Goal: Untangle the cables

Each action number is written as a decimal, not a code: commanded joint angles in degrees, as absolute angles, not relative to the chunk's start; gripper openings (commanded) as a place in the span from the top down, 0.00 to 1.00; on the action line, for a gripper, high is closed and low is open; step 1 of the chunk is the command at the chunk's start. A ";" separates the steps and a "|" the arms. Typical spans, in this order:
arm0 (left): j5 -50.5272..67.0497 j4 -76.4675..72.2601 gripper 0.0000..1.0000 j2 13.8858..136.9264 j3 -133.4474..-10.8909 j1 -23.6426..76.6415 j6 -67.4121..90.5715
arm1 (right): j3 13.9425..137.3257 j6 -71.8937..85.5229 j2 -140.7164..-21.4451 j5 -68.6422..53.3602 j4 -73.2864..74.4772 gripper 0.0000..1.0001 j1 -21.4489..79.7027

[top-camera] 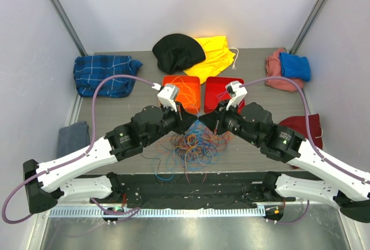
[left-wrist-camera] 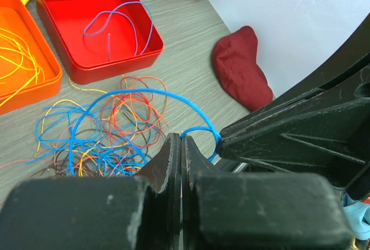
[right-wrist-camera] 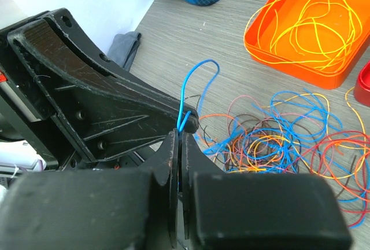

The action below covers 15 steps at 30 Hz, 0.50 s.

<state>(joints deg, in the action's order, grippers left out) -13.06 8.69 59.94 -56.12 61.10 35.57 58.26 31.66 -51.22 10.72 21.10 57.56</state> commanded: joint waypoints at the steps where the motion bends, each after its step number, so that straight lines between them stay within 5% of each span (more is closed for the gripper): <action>1: -16.34 7.99 1.00 59.76 -57.13 61.26 35.07 | 60.55 30.76 -49.22 12.92 20.56 0.99 57.48; 12: -21.36 11.34 1.00 59.59 -55.55 61.17 35.77 | 62.05 29.44 -46.67 15.65 23.82 0.99 57.48; 15: -20.22 10.81 1.00 59.59 -55.81 61.17 36.03 | 61.61 29.71 -47.46 14.68 23.73 0.78 57.48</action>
<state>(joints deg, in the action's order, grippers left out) -19.55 11.92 60.01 -55.61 61.12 35.62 59.90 30.17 -47.16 14.35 24.08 57.56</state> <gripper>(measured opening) 0.012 0.132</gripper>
